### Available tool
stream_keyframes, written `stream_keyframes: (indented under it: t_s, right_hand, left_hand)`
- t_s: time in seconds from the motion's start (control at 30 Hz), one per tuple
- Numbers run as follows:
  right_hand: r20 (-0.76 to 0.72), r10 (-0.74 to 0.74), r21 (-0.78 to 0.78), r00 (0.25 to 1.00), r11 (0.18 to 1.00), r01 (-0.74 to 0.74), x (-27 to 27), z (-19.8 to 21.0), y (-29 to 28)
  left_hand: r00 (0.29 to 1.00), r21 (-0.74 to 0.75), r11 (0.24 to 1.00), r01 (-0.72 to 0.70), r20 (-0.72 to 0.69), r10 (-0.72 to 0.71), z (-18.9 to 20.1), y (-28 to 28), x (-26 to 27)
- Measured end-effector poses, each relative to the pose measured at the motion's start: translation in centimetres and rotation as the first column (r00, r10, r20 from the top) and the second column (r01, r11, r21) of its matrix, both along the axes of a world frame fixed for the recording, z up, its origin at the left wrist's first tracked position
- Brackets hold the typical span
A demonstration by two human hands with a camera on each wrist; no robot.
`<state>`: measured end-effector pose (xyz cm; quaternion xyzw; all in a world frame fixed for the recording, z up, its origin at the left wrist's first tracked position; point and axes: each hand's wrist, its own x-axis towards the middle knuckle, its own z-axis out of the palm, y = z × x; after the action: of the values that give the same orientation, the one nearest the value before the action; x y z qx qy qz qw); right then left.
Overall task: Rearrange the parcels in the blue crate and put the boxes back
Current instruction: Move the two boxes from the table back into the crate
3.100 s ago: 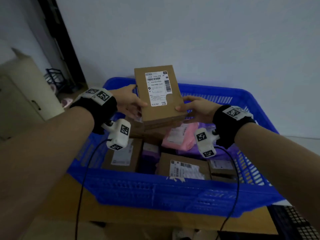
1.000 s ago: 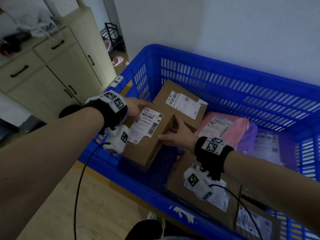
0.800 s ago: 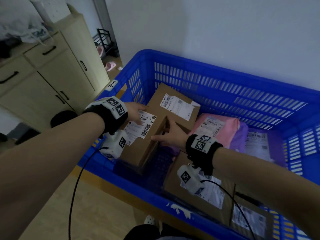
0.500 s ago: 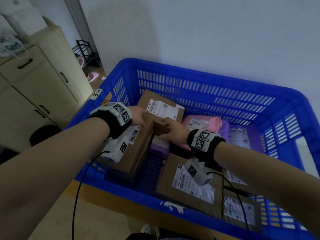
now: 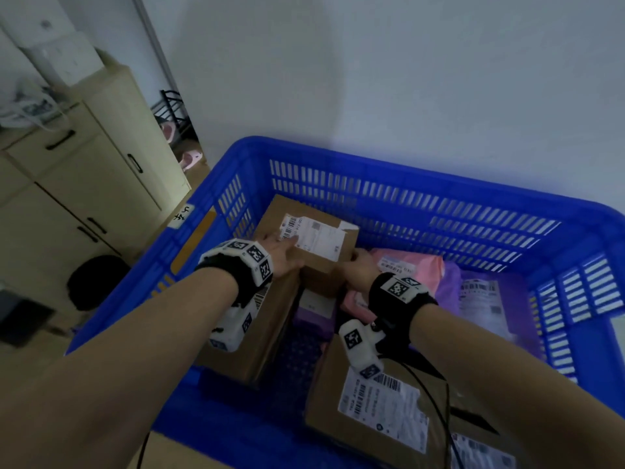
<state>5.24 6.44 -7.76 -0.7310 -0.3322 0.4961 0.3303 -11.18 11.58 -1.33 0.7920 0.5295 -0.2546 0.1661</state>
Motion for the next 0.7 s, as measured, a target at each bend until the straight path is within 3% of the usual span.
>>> stream_keyframes:
  t_s: [0.1, 0.4, 0.57, 0.7]
  right_hand:
    - [-0.007, 0.048, 0.03, 0.999, 0.998, -0.048, -0.4, 0.9, 0.4]
    - [-0.183, 0.138, 0.054, 0.973, 0.99, -0.131, 0.3, 1.5, -0.1]
    - [-0.018, 0.269, 0.018, 0.963, 0.963, -0.268, 1.2, 2.5, -1.0]
    - [0.187, 0.419, -0.049, 0.888, 0.907, -0.418, 2.3, 3.8, -2.5]
  left_hand:
    - [0.999, -0.039, 0.998, -0.044, -0.024, 0.043, -0.3, 0.6, -0.4]
    - [1.0, -0.068, 0.998, 0.017, -0.025, -0.019, -1.3, 1.5, -0.2]
    - [0.995, -0.034, 0.996, 0.08, -0.052, -0.081, -1.6, 1.3, 0.9]
    - [0.994, 0.005, 0.995, 0.102, -0.031, -0.102, -1.4, 0.8, 1.6]
